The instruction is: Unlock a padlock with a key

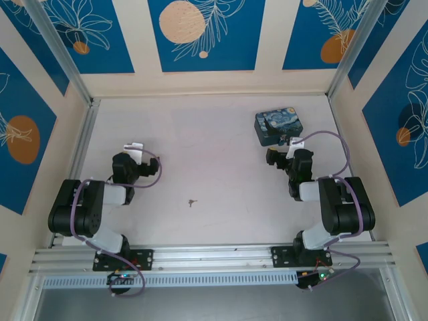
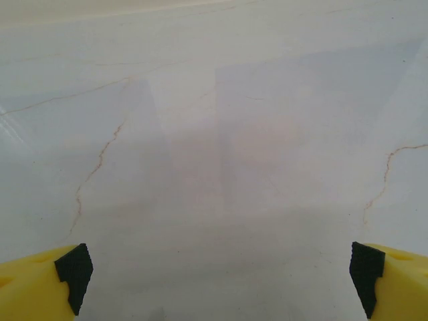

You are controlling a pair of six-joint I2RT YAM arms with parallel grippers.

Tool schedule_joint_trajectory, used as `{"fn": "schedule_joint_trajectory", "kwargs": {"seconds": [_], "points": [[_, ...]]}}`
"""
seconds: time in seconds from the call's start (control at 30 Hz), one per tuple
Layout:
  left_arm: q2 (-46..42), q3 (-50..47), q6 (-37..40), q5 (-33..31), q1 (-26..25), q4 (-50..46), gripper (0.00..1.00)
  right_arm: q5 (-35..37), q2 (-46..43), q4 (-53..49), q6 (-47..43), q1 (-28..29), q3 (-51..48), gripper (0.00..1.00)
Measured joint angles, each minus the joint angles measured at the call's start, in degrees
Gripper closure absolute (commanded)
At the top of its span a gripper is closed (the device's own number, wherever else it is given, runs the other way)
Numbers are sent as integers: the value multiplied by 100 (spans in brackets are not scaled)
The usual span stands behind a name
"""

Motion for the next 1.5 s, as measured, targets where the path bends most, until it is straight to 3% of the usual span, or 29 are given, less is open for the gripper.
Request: {"fn": "schedule_joint_trajectory", "kwargs": {"seconds": [0.73,0.93,1.03,1.13,1.5], "points": [[-2,17,0,-22,0,-42,0,-160,-11,-9,2,-59,0,1],[-457,442,2,-15,0,-1062,0,13,-1250,-1137,125,0,146,1],[-789,870,-28,15,0,-1663,0,24,-1652,-2151,761,-199,953,1],[-1029,1329,-251,94,0,-2291,0,-61,-1357,-3171,1327,-549,2221,0],[-872,3040,-1989,546,-280,-4476,0,-986,1617,-6074,2291,-1259,6369,9]]}}
